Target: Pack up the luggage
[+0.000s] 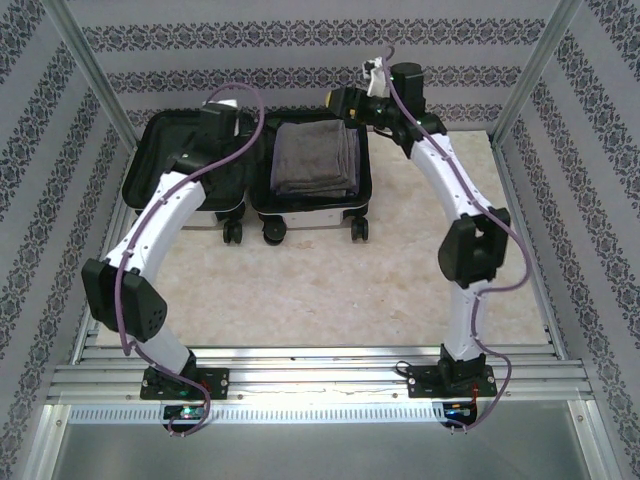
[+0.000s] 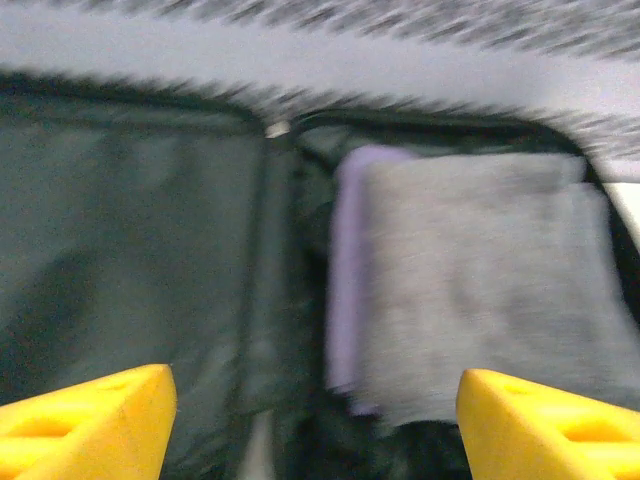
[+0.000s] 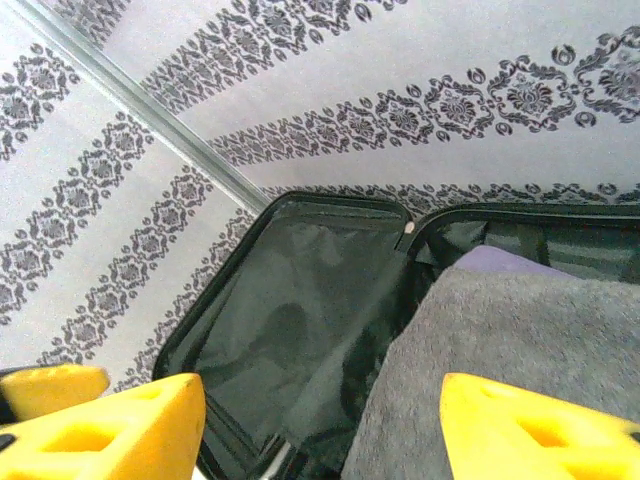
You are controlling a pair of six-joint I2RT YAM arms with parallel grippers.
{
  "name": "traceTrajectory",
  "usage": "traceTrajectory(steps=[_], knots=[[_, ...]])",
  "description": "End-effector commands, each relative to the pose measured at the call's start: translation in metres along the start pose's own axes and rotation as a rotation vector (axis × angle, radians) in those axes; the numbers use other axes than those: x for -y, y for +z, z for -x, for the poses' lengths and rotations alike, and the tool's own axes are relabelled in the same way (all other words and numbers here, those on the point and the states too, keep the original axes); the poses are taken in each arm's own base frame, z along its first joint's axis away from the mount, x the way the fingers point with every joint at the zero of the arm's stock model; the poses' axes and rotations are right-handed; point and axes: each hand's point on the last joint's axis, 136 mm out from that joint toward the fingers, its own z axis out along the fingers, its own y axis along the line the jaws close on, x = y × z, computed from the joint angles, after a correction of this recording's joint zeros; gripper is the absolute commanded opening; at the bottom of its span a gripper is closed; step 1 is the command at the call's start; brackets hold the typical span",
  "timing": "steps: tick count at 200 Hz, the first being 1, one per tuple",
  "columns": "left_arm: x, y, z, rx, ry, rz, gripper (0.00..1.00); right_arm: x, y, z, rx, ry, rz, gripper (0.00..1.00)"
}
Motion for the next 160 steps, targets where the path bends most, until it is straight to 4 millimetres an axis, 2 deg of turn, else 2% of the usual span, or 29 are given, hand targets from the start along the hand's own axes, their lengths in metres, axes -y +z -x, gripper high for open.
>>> traceTrajectory(steps=[1, 39, 65, 81, 125, 160], knots=[[-0.066, -0.019, -0.013, -0.035, -0.050, 0.170, 0.74, 0.028, -0.018, -0.016, 0.007, -0.058, -0.126, 0.67], [-0.153, -0.026, -0.036, -0.081, -0.191, 0.309, 0.74, 0.066, -0.048, -0.048, -0.014, -0.006, -0.239, 0.69], [-0.206, -0.024, -0.050, -0.123, -0.275, 0.394, 0.72, 0.087, -0.054, -0.069, -0.040, 0.027, -0.287, 0.70], [-0.231, -0.020, -0.056, -0.146, -0.305, 0.426, 0.71, 0.098, -0.053, -0.080, -0.062, 0.047, -0.304, 0.70], [-0.277, -0.003, -0.068, -0.228, -0.295, 0.496, 0.68, 0.121, -0.047, -0.102, -0.107, 0.085, -0.343, 0.70], [-0.300, 0.016, -0.070, -0.258, -0.290, 0.490, 0.65, 0.132, -0.045, -0.115, -0.137, 0.098, -0.360, 0.70]])
